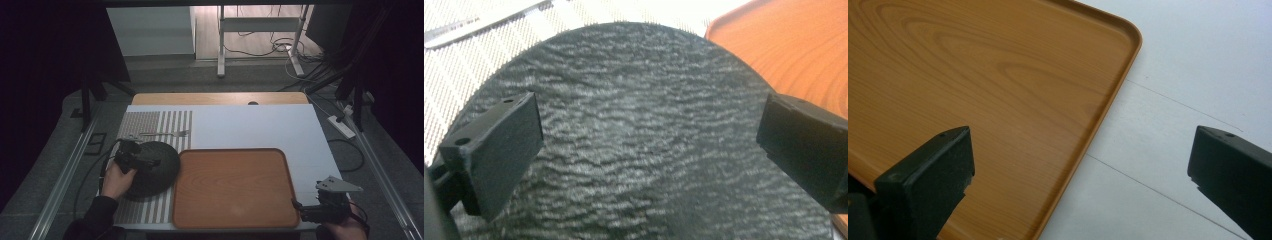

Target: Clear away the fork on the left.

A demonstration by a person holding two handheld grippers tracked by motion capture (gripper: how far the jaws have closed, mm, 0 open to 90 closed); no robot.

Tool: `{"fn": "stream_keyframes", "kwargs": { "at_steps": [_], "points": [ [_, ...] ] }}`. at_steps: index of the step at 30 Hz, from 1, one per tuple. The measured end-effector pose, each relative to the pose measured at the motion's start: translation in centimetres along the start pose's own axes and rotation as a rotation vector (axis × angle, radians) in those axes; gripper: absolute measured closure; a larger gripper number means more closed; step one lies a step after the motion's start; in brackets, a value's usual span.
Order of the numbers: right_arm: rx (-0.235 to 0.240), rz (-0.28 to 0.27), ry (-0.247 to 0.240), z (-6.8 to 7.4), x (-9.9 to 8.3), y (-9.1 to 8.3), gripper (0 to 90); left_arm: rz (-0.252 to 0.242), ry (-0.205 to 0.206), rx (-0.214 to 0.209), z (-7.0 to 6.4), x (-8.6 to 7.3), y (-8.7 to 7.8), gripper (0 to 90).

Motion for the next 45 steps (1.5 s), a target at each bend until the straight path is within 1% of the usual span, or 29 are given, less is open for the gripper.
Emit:
{"fn": "stream_keyframes", "kwargs": {
  "at_steps": [2, 5, 6, 7, 9, 14, 16, 20, 24, 27, 31, 33, 34, 35, 41, 43, 45],
  "points": [
    [0.0, 0.0, 0.0, 0.0, 0.0, 0.0, 0.0, 0.0, -0.001, 0.001, 0.2, 0.2, 0.1, 0.0],
    [0.0, 0.001, -0.001, 0.0, 0.0, 0.0, 0.0, 0.007, 0.002, 0.022, 0.8, 0.7, 0.5, 0.0],
    [0.0, 0.001, -0.001, 0.0, 0.0, 0.0, 0.0, 0.007, 0.002, 0.022, 0.8, 0.7, 0.5, 0.0],
    [0.001, 0.002, 0.0, 0.0, 0.0, 0.0, 0.0, 0.009, -0.001, 0.031, 1.2, 1.0, 0.6, 0.0],
    [0.001, 0.003, 0.0, 0.0, 0.0, 0.0, 0.0, 0.01, -0.008, 0.034, 1.5, 1.4, 0.7, 0.0],
    [0.001, 0.004, 0.0, 0.0, 0.0, 0.0, 0.0, 0.017, -0.021, 0.056, 2.3, 2.2, 1.2, 0.2],
    [0.001, 0.004, 0.0, 0.0, 0.0, 0.0, 0.0, 0.019, -0.026, 0.054, 2.6, 2.4, 1.4, 0.4],
    [0.002, 0.007, -0.001, 0.0, 0.0, 0.0, 0.0, 0.024, -0.014, 0.039, 2.9, 2.8, 1.8, 0.0],
    [0.004, 0.008, -0.001, 0.0, 0.0, 0.1, 0.0, 0.03, -0.001, 0.049, 3.4, 3.3, 2.1, 0.0],
    [0.005, 0.008, -0.001, 0.0, 0.0, 0.1, 0.0, 0.033, -0.005, 0.049, 3.6, 3.4, 2.2, 0.0],
    [0.006, 0.01, -0.001, 0.0, 0.0, 0.1, 0.0, 0.043, -0.019, 0.061, 4.4, 3.8, 2.8, 0.0],
    [0.007, 0.011, -0.001, 0.0, 0.0, 0.1, 0.0, 0.052, -0.02, 0.074, 4.8, 3.9, 3.0, 0.0],
    [0.007, 0.011, -0.001, 0.0, 0.0, 0.1, 0.0, 0.052, -0.02, 0.074, 4.8, 3.9, 3.0, 0.0],
    [0.008, 0.011, -0.003, 0.0, 0.0, 0.1, 0.0, 0.05, -0.026, 0.085, 5.2, 4.1, 3.2, 0.0],
    [0.01, 0.013, -0.003, 0.1, -0.1, 0.1, 0.0, 0.056, -0.033, 0.091, 5.9, 4.6, 3.6, 0.0],
    [0.01, 0.014, -0.006, 0.1, -0.1, 0.1, 0.0, 0.064, -0.037, 0.093, 6.3, 4.9, 3.9, 0.0],
    [0.01, 0.014, -0.007, 0.1, -0.1, 0.1, 0.0, 0.067, -0.036, 0.093, 6.4, 5.0, 4.0, 0.0]
  ]
}}
Point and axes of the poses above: each handheld gripper's, and its own axes: y roughly forward along the jaws, x roughly out of its top, z roughly to its left, the point moved 7 cm from there along y, roughly forward along the jaws, and after that the axes turned 6 degrees about y, right-handed, at the moved point
